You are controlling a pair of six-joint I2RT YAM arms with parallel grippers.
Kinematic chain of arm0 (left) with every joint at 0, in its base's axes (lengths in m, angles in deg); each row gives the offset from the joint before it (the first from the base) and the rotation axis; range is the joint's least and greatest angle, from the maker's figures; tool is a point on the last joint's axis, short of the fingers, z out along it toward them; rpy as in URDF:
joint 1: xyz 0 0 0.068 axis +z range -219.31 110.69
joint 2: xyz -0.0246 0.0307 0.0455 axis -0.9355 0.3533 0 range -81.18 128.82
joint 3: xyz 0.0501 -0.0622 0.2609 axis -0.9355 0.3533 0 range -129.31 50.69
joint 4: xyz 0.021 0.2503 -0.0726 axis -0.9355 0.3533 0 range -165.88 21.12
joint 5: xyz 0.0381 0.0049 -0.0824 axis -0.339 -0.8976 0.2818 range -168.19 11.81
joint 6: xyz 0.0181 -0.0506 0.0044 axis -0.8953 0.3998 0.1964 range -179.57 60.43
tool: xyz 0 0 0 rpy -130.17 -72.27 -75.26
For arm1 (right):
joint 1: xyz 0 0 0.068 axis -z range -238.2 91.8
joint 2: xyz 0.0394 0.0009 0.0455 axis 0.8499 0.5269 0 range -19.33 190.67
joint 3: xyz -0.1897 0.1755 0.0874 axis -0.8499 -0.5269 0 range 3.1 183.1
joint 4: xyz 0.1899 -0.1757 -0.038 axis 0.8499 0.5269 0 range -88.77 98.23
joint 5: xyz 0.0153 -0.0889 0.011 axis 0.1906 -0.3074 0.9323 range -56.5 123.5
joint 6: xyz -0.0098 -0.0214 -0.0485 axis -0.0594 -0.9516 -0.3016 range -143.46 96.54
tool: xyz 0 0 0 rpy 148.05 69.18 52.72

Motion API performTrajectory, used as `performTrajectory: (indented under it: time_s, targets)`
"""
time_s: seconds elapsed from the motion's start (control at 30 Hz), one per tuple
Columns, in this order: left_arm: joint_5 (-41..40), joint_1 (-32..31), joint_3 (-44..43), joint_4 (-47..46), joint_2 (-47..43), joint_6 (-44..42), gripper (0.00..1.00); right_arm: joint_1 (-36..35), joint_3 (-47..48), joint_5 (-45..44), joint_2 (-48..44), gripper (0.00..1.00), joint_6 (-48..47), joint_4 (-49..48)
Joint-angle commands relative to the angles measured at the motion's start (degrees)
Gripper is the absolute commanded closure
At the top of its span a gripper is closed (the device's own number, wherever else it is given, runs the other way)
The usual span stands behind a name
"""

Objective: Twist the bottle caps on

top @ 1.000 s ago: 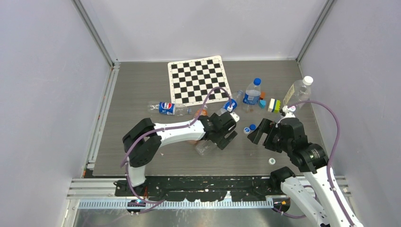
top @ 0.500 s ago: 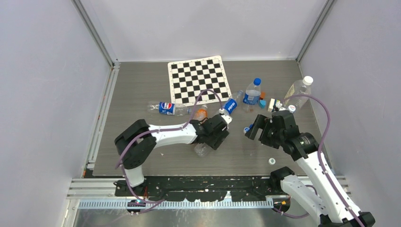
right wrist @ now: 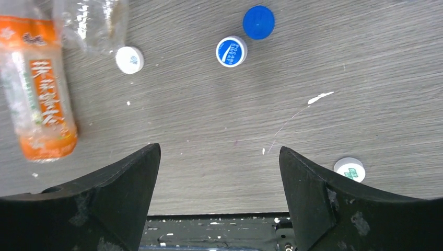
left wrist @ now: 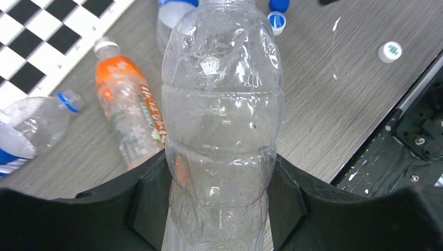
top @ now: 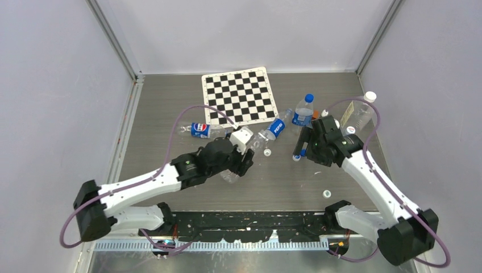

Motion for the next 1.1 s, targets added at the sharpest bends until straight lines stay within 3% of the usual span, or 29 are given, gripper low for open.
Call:
performTrajectory:
  time_s: [0.0,0.3,0.53,1.07]
  targets:
    - [-3.2,0.2,2.2,-4.7,-8.1,-6.0,0.54,-1.9,4.1,-7.8,6.4,0.12,1.9,-0.9]
    - [-7.7,0.2,5.7,0.2,-24.0,-20.2,0.46,-3.7,5.4,-11.4,17.9,0.24,5.7,-7.2]
    - [-12.0,0.2,9.4,1.6,-34.8,-25.9,0.51,-4.4,5.7,-14.0,26.5,0.36,9.8,-12.0]
    - [-12.1,0.2,9.8,2.8,-33.8,-28.0,0.51,-4.4,5.3,-16.4,36.1,0.51,12.7,-15.7]
